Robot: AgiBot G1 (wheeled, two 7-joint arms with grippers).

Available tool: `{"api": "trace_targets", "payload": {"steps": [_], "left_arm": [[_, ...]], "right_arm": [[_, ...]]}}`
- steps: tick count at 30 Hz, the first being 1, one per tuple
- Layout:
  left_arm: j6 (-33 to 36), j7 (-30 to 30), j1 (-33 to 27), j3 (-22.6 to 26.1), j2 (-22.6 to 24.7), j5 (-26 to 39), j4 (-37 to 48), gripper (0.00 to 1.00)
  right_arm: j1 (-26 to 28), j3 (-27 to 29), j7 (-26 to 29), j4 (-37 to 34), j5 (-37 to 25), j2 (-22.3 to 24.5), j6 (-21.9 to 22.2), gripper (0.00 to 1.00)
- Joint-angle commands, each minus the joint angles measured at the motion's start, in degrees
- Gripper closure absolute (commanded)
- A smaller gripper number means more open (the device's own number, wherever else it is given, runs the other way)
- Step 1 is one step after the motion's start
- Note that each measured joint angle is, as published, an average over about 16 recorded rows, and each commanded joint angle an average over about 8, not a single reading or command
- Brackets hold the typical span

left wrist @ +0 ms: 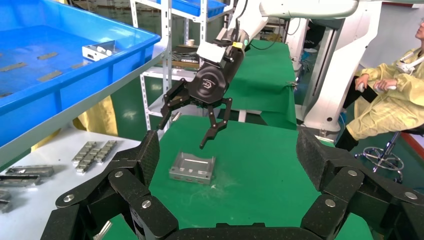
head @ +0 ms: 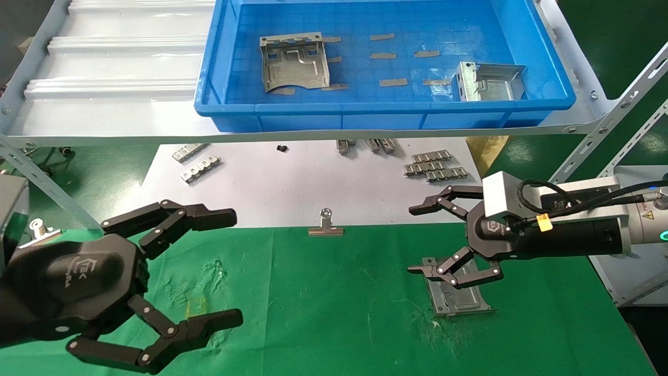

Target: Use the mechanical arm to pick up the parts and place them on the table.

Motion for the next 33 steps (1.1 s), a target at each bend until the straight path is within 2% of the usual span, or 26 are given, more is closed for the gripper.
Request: {"api": "trace_targets", "payload": {"steps": [1, 8, 33], "left_arm": [[0.00, 0.00, 0.00, 0.00, 0.00, 0.00, 0.00, 0.00], [0.00, 0.00, 0.00, 0.00, 0.00, 0.00, 0.00, 0.00], [0.00, 0.00, 0.00, 0.00, 0.00, 0.00, 0.00, 0.00]], "right_arm": [[0.32, -0.55, -0.42, -0.45, -0.70, -0.27, 0.06, 0.00], [-2.43, 3.18, 2.20, 3.39, -0.82, 0.78, 0.48, 0.00], [-19.88, 26.83, 18.99, 27.86, -0.04, 7.72, 2.96, 0.00]]}}
